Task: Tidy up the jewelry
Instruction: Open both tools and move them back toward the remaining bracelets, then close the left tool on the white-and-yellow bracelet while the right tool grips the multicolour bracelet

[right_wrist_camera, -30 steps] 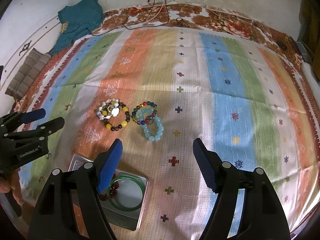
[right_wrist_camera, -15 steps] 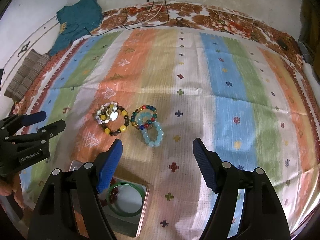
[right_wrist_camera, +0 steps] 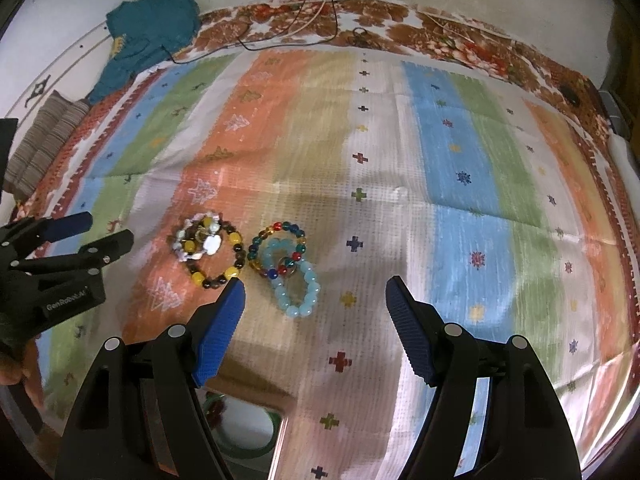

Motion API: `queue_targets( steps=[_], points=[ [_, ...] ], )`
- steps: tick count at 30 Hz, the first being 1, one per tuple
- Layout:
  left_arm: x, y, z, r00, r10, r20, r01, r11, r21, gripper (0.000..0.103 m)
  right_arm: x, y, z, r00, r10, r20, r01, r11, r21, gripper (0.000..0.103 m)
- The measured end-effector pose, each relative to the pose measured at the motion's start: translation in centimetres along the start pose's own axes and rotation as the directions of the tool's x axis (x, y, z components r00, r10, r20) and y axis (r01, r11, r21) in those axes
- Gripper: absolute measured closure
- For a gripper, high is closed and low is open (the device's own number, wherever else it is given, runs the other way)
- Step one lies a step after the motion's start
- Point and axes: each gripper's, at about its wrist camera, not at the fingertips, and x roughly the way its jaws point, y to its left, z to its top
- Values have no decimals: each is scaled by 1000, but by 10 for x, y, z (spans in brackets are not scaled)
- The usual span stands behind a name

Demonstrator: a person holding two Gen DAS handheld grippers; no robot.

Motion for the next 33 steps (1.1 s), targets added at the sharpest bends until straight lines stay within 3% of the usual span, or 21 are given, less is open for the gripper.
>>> queue_targets(
  steps=[14,33],
  points=[
    [39,-1,13,998,37,-57,-35,999,37,39,55,-6,9,995,-35,-92,34,999,-12,30],
    [86,4,24,989,47,-137,-40,998,55,39,91,0,25,987,-28,-157,25,999,-27,30]
  ],
)
